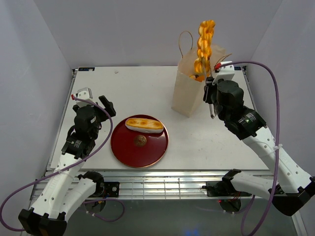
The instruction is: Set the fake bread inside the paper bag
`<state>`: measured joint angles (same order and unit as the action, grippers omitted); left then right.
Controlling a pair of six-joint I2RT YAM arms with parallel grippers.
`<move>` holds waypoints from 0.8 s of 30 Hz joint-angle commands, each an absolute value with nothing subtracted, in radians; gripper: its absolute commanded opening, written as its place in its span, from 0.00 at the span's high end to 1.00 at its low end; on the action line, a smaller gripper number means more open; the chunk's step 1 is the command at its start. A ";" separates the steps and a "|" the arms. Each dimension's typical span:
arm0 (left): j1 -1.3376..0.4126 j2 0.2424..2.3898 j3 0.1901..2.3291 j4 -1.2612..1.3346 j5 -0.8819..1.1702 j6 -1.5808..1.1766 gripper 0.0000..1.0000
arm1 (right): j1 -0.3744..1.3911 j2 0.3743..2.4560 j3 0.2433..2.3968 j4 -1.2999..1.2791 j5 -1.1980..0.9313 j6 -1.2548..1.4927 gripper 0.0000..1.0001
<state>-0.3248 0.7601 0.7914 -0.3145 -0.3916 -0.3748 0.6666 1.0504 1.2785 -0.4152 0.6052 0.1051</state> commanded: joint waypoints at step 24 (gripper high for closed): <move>-0.330 0.761 0.793 -0.319 -0.365 -0.374 0.02 | 0.572 1.012 1.330 -0.327 0.374 0.140 0.40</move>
